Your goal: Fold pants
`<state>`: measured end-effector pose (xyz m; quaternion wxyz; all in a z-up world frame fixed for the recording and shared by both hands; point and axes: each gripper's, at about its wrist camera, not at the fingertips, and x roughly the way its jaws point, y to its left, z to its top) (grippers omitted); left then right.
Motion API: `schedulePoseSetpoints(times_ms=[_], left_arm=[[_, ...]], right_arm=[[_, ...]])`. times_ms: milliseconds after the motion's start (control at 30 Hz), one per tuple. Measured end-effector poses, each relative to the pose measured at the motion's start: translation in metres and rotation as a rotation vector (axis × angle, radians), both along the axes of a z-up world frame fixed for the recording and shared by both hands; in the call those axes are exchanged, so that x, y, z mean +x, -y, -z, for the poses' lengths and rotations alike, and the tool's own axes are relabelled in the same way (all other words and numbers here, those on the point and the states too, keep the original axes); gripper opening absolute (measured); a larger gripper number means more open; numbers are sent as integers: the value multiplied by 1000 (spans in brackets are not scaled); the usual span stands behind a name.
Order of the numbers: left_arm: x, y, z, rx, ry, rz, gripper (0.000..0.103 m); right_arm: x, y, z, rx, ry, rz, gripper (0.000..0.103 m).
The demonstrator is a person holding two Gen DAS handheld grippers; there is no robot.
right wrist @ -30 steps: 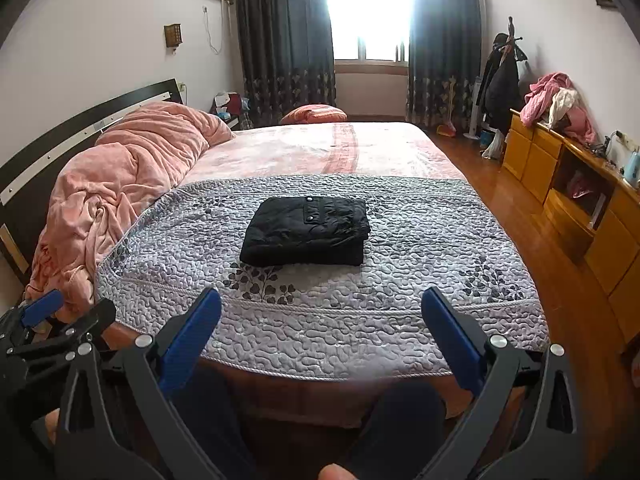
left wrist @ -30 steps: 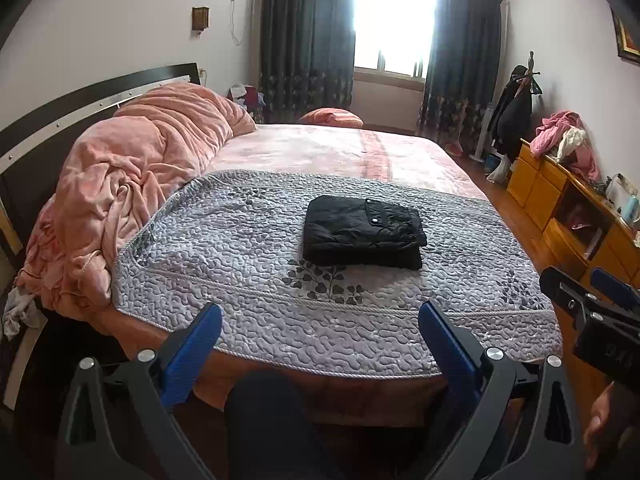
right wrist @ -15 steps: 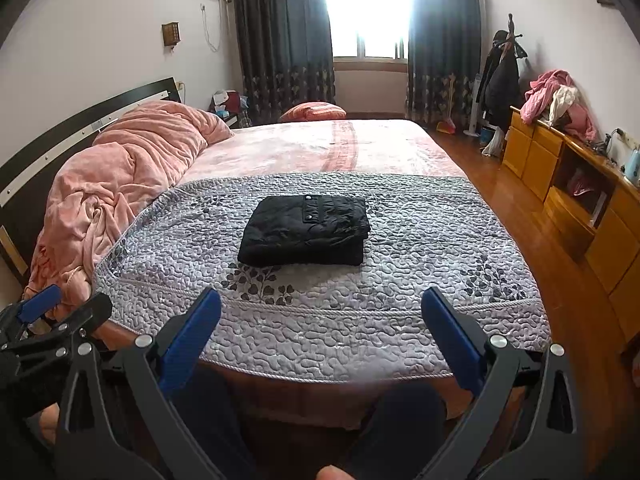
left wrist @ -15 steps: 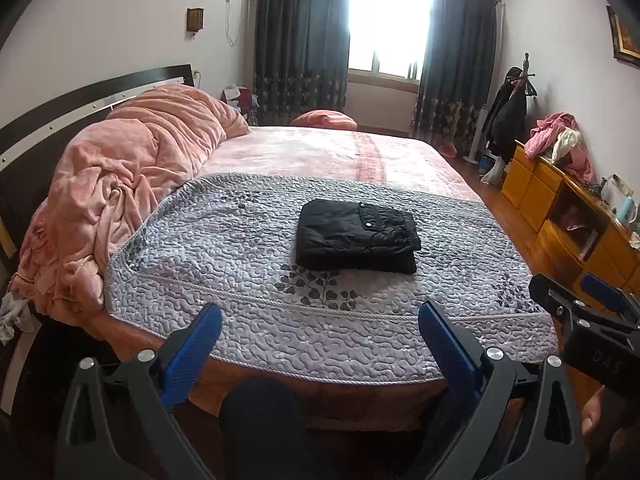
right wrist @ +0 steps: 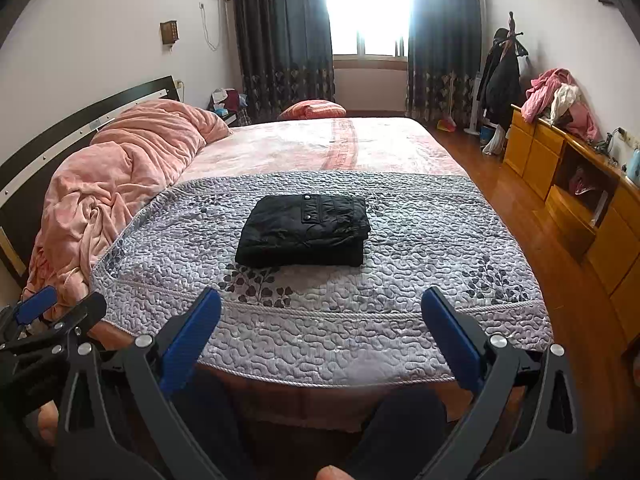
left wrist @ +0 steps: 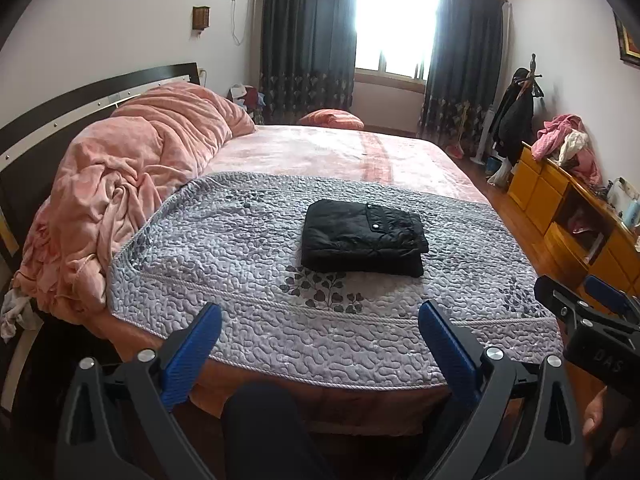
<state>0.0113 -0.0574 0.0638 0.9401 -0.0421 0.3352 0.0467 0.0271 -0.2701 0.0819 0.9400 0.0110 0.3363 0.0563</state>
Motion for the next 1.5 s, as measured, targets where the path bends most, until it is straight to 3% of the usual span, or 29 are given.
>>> schedulePoseSetpoints(times_ms=[1500], left_arm=[[1, -2, 7, -18, -20, 2, 99]], right_arm=[[1, -9, 10, -8, -5, 4, 100]])
